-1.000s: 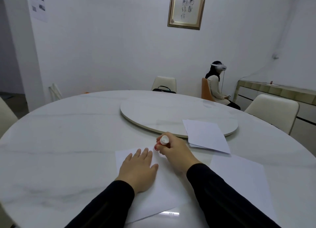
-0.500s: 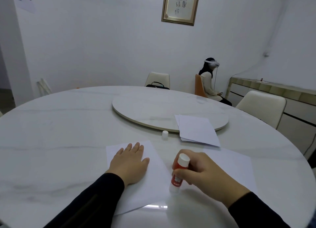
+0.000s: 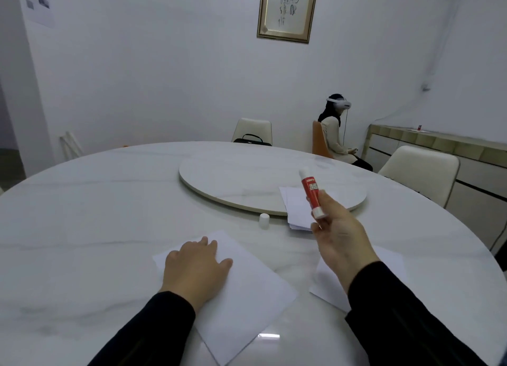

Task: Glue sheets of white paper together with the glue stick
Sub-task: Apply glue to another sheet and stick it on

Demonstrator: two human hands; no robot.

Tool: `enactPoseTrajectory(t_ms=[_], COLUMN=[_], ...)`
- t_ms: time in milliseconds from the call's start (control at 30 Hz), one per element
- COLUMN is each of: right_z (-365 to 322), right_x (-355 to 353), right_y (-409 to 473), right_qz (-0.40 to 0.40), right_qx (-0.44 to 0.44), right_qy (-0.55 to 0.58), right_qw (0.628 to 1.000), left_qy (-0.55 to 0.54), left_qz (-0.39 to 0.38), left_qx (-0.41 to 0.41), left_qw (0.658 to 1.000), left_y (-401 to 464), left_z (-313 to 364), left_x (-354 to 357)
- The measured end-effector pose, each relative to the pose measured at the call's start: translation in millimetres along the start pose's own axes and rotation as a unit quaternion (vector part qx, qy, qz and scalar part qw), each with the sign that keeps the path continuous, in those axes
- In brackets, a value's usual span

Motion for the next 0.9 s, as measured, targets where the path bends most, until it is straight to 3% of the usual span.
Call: enactPoseTrajectory(t_ms=[100,167,267,400,500,667,767,833,867,900], right_z=[21.7,32.4,37.8,51.4,59.6,52.5,15.7,-14.1,-25.9,-35.5], right_x=[0.3,-1.0,3.6,10.5,13.9,13.0,3.0,-12.5,-24.7,-38.0], right_y=[13.1,21.1,27.7,31.5,36.6,28.6,18.0,7.5,-0.6,-11.4], right_qz=[0.002,-0.016,-0.043,-0.099,-0.09,-0.068,-0.039,-0.11,-0.158,-0.203], right_qx=[-0.012,-0.051,-0.127,-0.137,-0.143,-0.179,-0.199,-0.117,-0.05,0.018], right_qy=[-0.023,-0.155,-0.394,-0.503,-0.526,-0.507,-0.502,-0.579,-0.643,-0.714], right_qw=[1.0,0.986,0.909,0.848,0.834,0.841,0.841,0.8,0.747,0.67], left_qy=[0.013,0.019,0.023,0.027,-0.018,-0.14,-0.141,-0.112,-0.096,-0.085], left_qz=[0.018,0.03,0.05,0.069,0.096,0.051,0.037,0.044,0.052,0.059], left_qx=[-0.014,-0.02,-0.032,-0.053,-0.02,0.193,0.179,0.148,0.131,0.114], left_qw=[1.0,0.999,0.998,0.996,0.995,0.97,0.973,0.982,0.985,0.988], left_y=[-1.4,-2.4,-3.3,-4.2,-3.1,-6.9,-5.6,-4.4,-3.9,-3.6], left_z=[-0.9,0.2,1.3,-1.4,-0.2,10.5,7.4,5.0,4.6,4.5], left_x=[0.1,0.8,-0.9,-5.5,-7.0,-4.6,-4.0,-4.4,-5.0,-5.1])
Point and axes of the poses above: each hand's wrist, its own y-axis towards the middle knuckle, its own x-axis out of the palm, z = x × y, the point moved 3 cm from there along y, towards the middle knuckle, and after that the axes turned 10 degrees about -x, right-handed, at the moved point
